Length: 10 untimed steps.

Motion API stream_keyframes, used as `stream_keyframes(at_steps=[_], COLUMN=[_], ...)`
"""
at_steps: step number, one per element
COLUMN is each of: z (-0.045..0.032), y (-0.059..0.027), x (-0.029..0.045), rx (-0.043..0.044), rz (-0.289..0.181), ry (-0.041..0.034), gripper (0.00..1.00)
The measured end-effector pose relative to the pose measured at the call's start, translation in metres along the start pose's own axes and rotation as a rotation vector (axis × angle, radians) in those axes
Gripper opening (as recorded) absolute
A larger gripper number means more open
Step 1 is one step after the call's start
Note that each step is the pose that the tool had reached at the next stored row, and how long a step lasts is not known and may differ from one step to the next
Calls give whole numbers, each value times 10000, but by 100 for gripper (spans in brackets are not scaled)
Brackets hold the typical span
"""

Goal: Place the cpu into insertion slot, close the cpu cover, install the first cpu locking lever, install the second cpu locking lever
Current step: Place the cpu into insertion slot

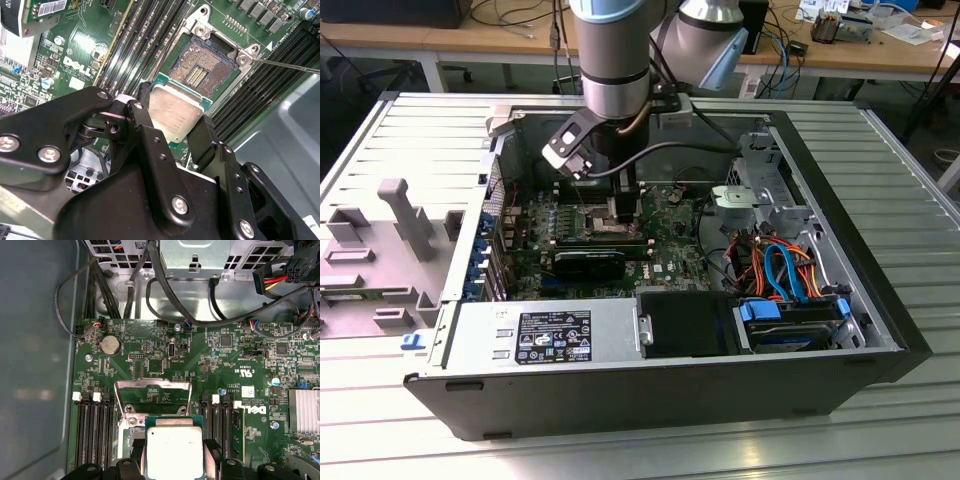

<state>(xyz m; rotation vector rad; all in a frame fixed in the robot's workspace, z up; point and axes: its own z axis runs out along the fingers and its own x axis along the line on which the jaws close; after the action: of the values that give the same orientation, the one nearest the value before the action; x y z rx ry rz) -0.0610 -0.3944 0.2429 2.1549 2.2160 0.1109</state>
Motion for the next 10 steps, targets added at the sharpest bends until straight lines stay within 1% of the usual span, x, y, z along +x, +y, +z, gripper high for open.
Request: stream_keyframes(at_steps=[10], z=[9], y=[-21], x=[1], rx=[0], rz=[-1], ry=[0], gripper=[54])
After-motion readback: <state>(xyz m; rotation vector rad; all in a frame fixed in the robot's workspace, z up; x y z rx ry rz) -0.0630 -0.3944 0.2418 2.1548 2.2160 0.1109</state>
